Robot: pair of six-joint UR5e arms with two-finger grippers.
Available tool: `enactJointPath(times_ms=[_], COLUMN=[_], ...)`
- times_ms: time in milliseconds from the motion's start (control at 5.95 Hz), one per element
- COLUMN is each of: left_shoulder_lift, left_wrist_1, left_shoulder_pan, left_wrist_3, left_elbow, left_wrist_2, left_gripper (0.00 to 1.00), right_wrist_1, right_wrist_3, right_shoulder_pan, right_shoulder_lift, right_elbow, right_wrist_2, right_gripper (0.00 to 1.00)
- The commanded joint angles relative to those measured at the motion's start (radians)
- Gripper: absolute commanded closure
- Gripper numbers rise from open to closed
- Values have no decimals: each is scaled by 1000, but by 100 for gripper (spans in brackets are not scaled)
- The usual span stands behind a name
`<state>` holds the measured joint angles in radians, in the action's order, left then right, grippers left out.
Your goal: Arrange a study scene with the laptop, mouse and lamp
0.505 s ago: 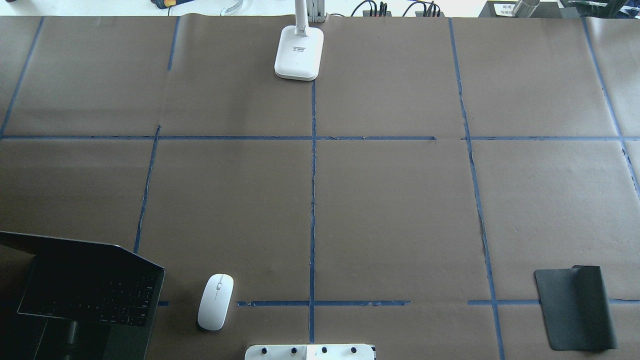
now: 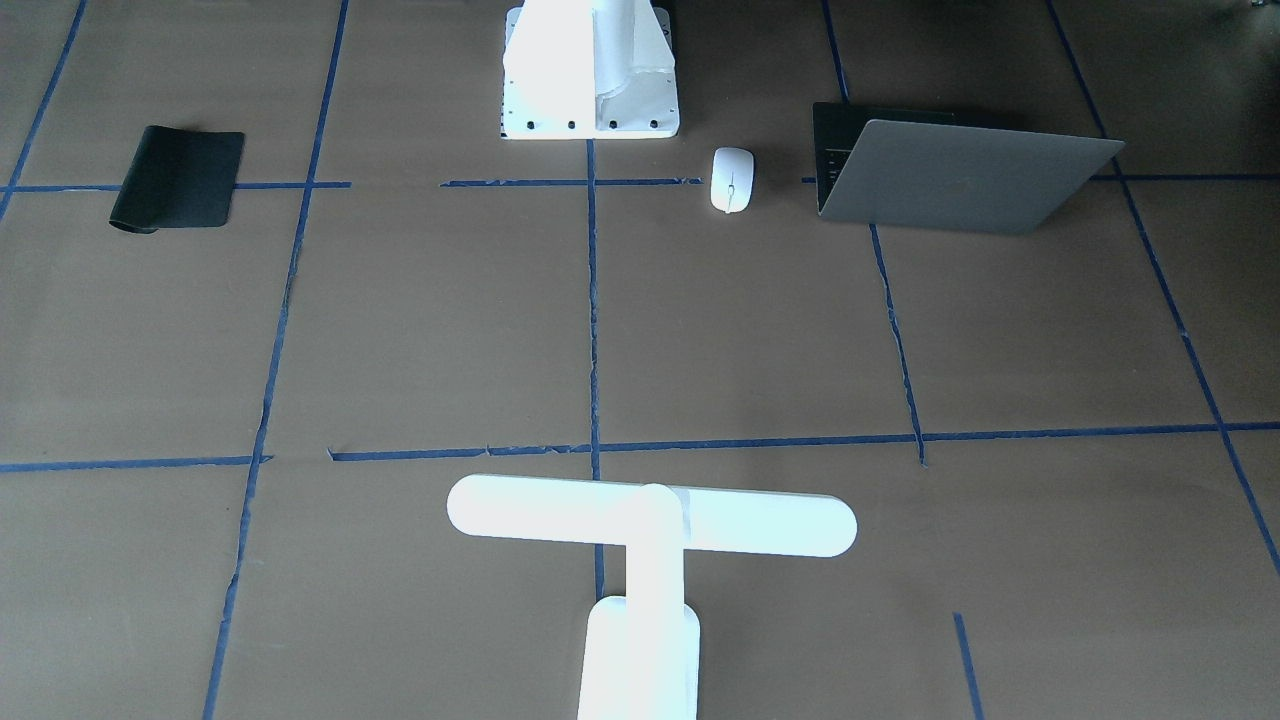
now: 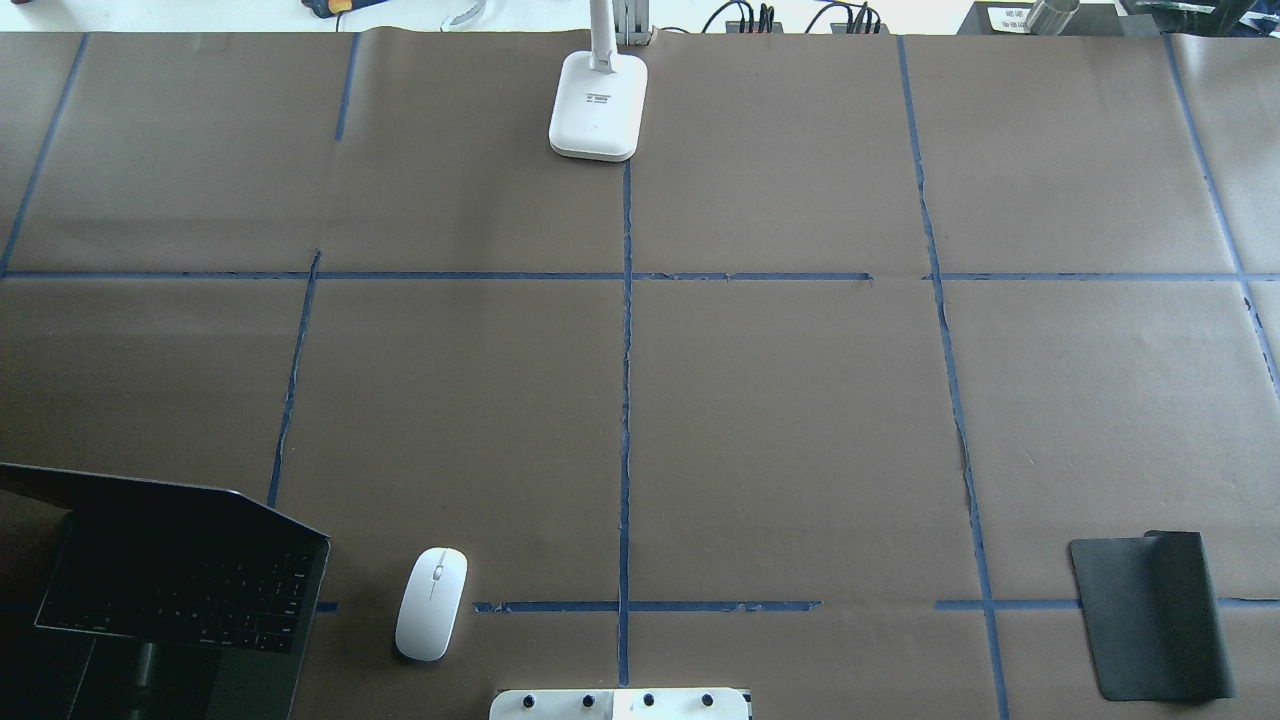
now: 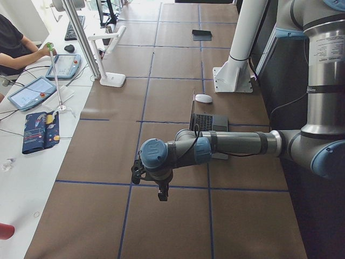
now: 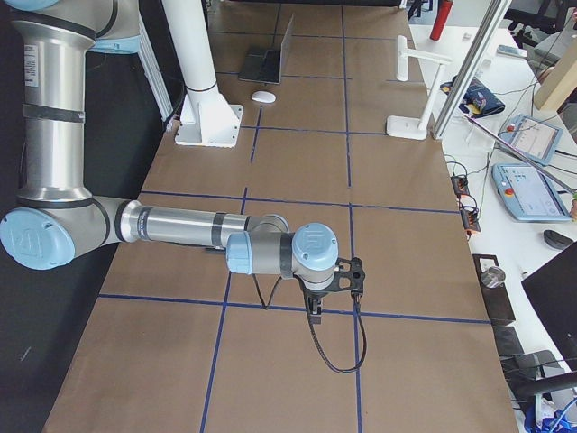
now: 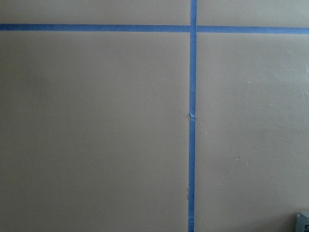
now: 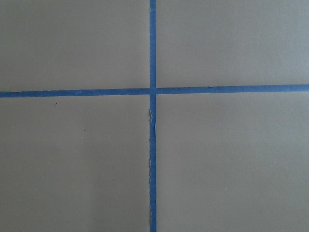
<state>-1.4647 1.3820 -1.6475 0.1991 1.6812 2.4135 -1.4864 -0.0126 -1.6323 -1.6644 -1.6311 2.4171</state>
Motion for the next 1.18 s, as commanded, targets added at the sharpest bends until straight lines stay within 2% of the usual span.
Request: enactJointPath(times_ms=[0, 673, 1009], left_shoulder_lift=[-3, -16, -19], left_wrist_1=[2, 14, 12], left_shoulder_pan=[0, 0, 0], left_wrist_3=[0, -6, -112], left_elbow=[2, 3, 52], left_wrist_2=[1, 1, -1], left_gripper=[0, 0, 0], right_wrist_1=[0, 0, 0], right_wrist_3=[-1, -9, -10], right_shoulder_pan=[0, 0, 0], right_shoulder_lift=[2, 3, 5], right_elbow=[0, 0, -3], right_wrist_2=[-1, 4, 4], right_gripper=[0, 0, 0])
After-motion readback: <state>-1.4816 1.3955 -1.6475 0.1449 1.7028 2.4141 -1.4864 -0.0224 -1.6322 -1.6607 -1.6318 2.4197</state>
